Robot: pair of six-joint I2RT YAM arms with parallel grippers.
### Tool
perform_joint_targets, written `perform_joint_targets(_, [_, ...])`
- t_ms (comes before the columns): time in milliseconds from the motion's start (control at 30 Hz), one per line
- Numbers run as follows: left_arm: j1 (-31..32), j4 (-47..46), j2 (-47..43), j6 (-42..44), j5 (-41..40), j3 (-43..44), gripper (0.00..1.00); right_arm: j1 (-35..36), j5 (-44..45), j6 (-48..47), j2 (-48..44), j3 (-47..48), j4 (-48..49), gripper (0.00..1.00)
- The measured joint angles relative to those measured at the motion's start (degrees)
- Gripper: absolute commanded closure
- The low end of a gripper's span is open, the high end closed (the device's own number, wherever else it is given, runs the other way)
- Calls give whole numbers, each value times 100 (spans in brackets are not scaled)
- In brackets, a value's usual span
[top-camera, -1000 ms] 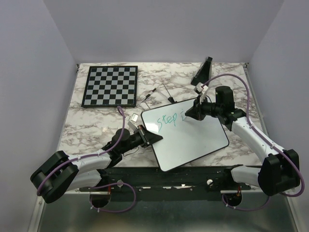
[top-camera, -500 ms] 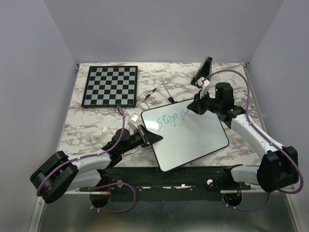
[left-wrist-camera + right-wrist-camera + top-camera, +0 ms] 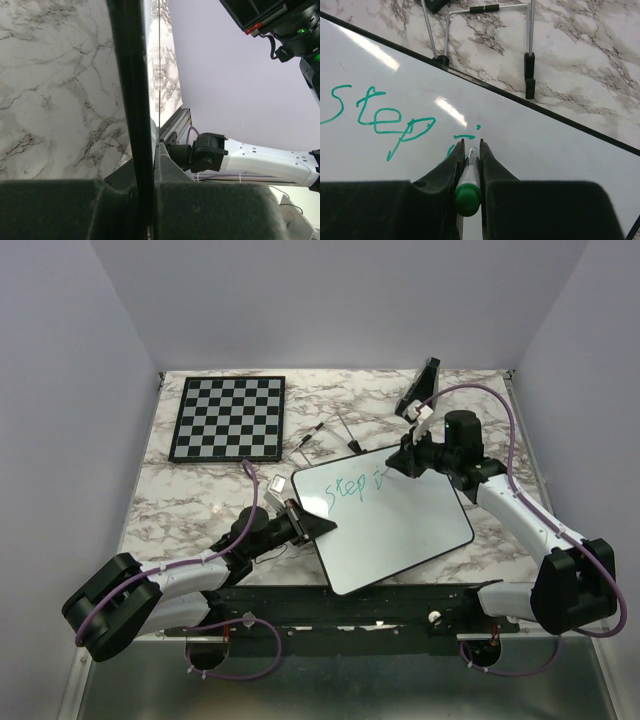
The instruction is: Write a sentence on the whiteboard
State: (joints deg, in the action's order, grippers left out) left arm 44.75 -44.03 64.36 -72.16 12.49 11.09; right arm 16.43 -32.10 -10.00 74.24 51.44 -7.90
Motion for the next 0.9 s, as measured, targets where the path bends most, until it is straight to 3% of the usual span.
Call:
perform_joint_targets(400, [0,-4,-17,-7,-4,-31,100,2,-376,-404,-181,-44,-599,99])
perform_joint_targets(900, [0,-7,-17,-4,-4,-33,100,2,-308,-245,111,267,-573,99])
